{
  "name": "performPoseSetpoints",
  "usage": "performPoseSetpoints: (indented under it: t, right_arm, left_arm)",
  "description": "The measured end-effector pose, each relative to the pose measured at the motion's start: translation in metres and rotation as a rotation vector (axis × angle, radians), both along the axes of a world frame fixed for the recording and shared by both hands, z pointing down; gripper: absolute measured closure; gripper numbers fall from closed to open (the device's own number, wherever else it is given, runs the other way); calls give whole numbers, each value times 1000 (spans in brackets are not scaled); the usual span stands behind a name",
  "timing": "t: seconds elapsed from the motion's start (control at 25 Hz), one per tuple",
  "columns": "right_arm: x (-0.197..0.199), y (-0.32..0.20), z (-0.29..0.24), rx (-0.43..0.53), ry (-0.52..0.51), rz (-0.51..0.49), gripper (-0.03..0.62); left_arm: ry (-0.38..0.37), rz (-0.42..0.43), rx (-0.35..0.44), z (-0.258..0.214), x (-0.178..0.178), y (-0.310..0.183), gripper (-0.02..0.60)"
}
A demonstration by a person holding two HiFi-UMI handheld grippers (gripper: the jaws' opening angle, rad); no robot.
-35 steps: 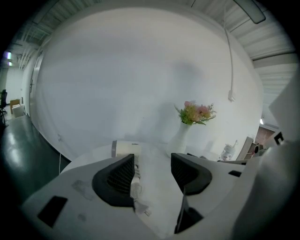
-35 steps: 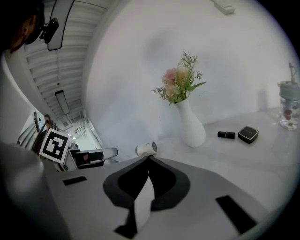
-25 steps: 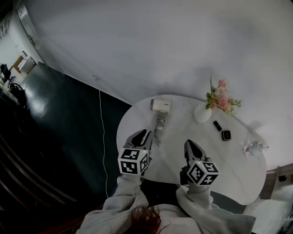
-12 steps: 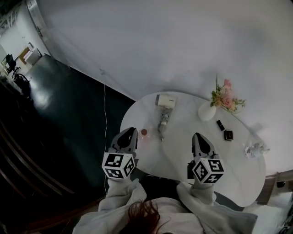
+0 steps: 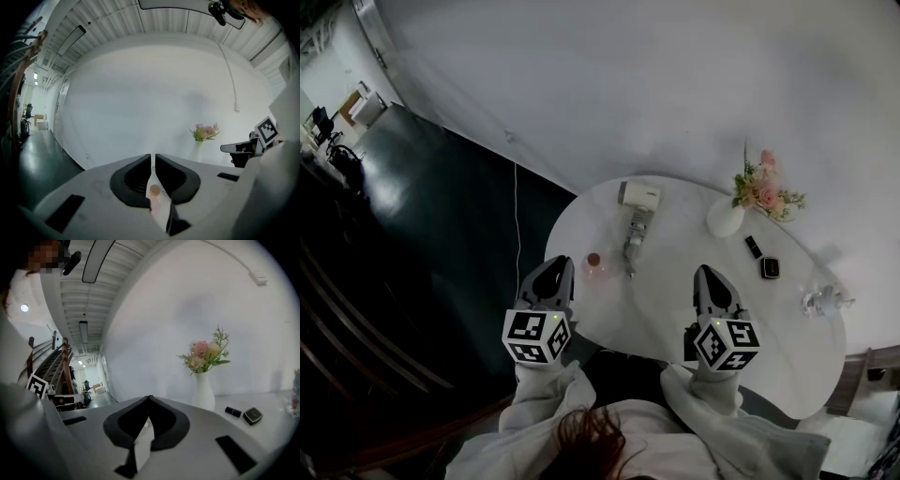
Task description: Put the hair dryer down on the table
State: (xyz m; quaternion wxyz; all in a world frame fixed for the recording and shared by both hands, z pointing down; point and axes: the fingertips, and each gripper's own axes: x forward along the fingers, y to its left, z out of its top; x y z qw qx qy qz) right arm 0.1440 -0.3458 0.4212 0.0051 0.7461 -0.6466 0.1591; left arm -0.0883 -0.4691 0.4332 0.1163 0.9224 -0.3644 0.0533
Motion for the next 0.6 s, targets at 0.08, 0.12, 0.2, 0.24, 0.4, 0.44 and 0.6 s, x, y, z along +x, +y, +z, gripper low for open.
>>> performPoseSetpoints:
  t: [0.08, 0.12, 0.2, 0.24, 0.4, 0.44, 0.6]
  right_arm:
    - [5, 2, 2, -5, 0, 10, 545]
    - [7, 2, 2, -7, 0, 15, 545]
    - [10, 4, 2, -10, 0, 21, 545]
    - [10, 4, 2, -10, 1, 23, 545]
    - [13, 5, 3, -15, 2, 32, 545]
    - [13, 5, 4, -16, 2, 32, 545]
    - [13, 2, 9, -24, -1, 26, 545]
  left_arm:
    - [-2, -1, 1, -1, 0, -2, 543]
    - [-2, -2, 1, -1, 0, -3, 543]
    - [-8, -6, -2, 1, -1, -4, 543]
    - [-12, -9, -4, 2, -1, -5, 543]
    - [-18, -15, -17, 7, -2, -7, 543]
    - [-19, -16, -21, 8, -2, -7, 543]
    - [-22, -23, -34, 14, -3, -10, 543]
